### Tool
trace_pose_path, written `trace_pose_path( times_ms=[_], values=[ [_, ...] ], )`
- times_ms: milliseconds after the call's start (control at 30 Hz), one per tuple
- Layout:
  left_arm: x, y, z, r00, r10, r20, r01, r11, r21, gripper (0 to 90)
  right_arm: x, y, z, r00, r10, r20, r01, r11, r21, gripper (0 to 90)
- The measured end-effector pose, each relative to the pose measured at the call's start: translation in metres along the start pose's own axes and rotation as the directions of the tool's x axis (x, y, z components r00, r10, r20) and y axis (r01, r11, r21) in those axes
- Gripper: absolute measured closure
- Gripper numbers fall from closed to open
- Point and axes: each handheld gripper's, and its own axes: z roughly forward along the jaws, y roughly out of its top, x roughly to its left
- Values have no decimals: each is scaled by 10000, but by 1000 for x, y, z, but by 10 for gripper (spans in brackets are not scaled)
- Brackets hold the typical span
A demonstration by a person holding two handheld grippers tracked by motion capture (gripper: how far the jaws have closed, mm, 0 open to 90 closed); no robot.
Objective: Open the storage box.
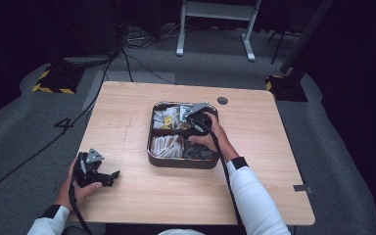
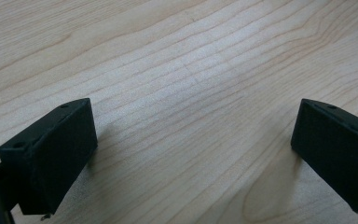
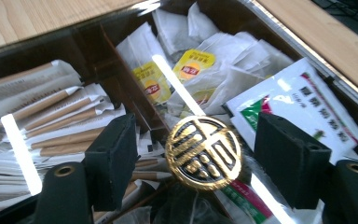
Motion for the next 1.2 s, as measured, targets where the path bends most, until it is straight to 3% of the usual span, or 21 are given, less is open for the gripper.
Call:
trace_pose_path(
  times_ms=[100, 233, 333, 433, 900, 1200],
  values=[
    [0, 0, 0, 10000, -4, -3, 4, 10000, -1, 5, 0, 1, 2, 9999, 112, -87, -113, 9999, -51, 334],
    [0, 0, 0, 10000, -2, 0, 2, 10000, -1, 5, -1, 3, 5, 9989, 364, -303, -368, 9993, -117, 472],
    [0, 0, 0, 10000, -34, 5, 34, 10000, -12, 5, -3, 3, 5, 9987, 508, -2, -508, 9985, -204, 585],
    [0, 0, 0, 10000, -31, -4, 31, 10000, -10, 5, -6, 1, 5, 9976, 669, -200, -675, 9973, -285, 588],
    [0, 0, 0, 10000, -36, 6, 36, 10000, -13, 5, -5, 3, 2, 9971, 756, 20, -755, 9968, -250, 591],
    [0, 0, 0, 10000, -26, 4, 26, 10000, -7, 5, -6, 7, -7, 9972, 747, 91, -741, 9957, -561, 592]
  ],
)
